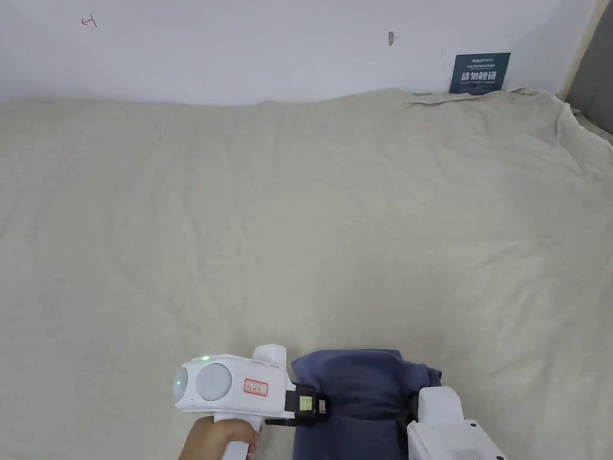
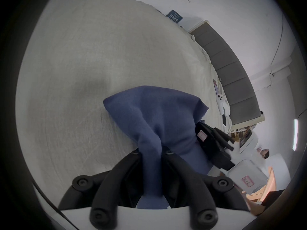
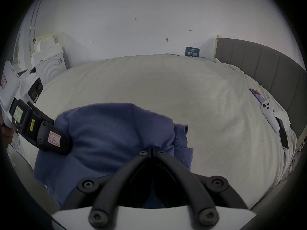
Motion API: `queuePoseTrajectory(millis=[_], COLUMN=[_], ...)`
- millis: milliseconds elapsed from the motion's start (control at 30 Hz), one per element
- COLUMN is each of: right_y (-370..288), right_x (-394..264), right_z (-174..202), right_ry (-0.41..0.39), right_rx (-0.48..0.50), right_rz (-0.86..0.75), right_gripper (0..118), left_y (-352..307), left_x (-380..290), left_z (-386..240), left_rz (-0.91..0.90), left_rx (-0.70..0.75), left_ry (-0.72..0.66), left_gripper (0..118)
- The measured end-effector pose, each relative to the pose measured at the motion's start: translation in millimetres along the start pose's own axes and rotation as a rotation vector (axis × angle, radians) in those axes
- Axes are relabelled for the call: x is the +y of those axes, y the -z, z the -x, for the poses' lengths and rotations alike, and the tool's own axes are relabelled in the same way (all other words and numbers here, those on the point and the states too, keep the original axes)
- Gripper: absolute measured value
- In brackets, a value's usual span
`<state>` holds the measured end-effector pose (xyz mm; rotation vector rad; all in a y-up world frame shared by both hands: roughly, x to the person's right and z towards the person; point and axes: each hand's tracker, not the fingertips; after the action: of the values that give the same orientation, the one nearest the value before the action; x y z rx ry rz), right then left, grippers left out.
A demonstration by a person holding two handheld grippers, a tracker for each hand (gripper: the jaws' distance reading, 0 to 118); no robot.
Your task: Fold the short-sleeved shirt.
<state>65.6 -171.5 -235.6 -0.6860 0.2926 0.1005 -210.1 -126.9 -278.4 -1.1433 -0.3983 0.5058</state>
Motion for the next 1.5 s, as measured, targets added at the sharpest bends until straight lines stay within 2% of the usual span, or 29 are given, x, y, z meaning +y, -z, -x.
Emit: queuePoseTrajectory(millis=[100, 367, 667, 867, 1100, 1333, 1500], right_y=[-21, -94, -157, -165, -158, -148, -142], right_x=[16, 90, 161, 175, 178, 179, 179], right_z=[-3, -16, -6, 5, 13, 19, 18], right_ry=[0.028, 0.019, -0.043, -0.073, -0.054, -0.056, -0.057], right_rx=[0.018, 0.026, 0.008, -0.006, -0.009, -0.023, -0.024], right_rz=[-0.076, -0.326, -0.531, -0.564, -0.558, -0.537, -0.520], right_gripper=[1, 0, 0, 1, 0, 1, 1], left_y=[-8, -51, -137, -212, -279, -297, -284], left_x=[-1, 17, 36, 52, 54, 47, 41], left_z=[-9, -7, 61, 131, 195, 246, 260], left_rz=[-0.014, -0.067, -0.106, -0.126, -0.096, -0.073, -0.068], left_rx=[0.017, 0.092, 0.315, 0.472, 0.649, 0.747, 0.800], left_ry=[0.032, 0.105, 0.108, 0.068, -0.003, -0.122, -0.148], left_gripper=[13, 12, 12, 12, 12, 12, 12])
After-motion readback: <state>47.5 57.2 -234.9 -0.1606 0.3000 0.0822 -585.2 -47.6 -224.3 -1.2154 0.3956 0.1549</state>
